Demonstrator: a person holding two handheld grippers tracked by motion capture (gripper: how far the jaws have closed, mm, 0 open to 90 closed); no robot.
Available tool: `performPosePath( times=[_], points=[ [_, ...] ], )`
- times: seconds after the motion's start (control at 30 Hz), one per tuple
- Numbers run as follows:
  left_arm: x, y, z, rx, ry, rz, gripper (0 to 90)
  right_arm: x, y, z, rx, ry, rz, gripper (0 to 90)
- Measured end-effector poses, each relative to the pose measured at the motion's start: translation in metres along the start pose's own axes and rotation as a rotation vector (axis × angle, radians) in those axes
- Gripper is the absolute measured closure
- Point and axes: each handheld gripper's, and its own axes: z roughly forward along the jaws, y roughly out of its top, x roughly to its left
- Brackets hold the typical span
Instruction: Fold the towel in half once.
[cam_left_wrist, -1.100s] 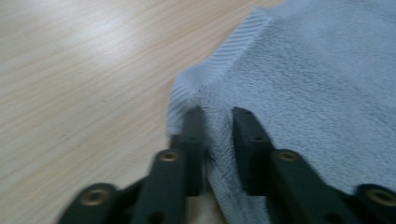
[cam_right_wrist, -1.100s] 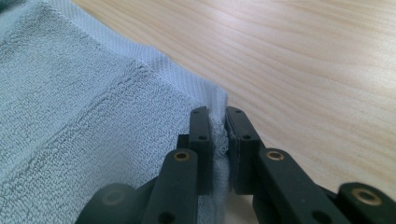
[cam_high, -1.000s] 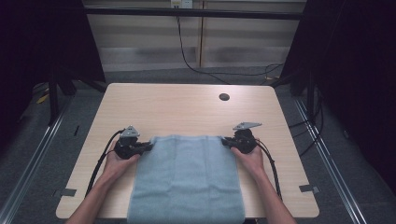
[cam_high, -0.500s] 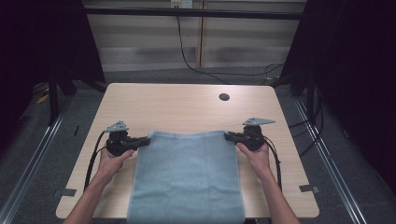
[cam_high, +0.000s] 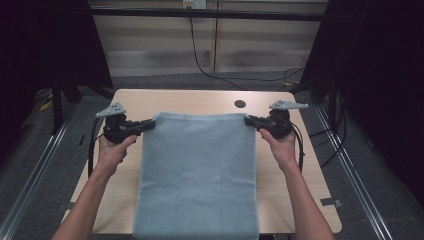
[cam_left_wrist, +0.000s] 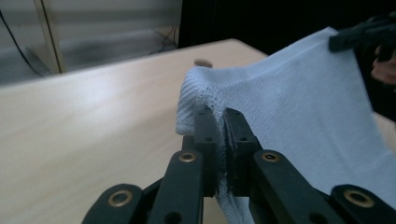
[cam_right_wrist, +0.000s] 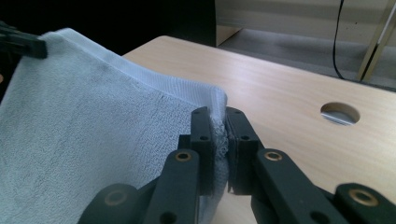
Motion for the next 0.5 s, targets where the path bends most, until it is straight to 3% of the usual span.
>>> performPosePath(
  times=[0.17,0.4,0.5],
  points=[
    [0.009,0.015,0.004,0.012,0.044,0.008,85.6,-0.006,0.025,0.002,-0.006,-0.019,-0.017,83.6],
    [0.018,0.046,0.018,-0.004,0.059,0.003,85.6,-0.017,0.069,-0.002,-0.048,-0.061,-0.041,83.9],
    [0.017,0.064,0.026,0.006,0.065,0.024,85.8,-0.023,0.089,0.0,-0.031,-0.1,-0.06,83.9]
  ],
)
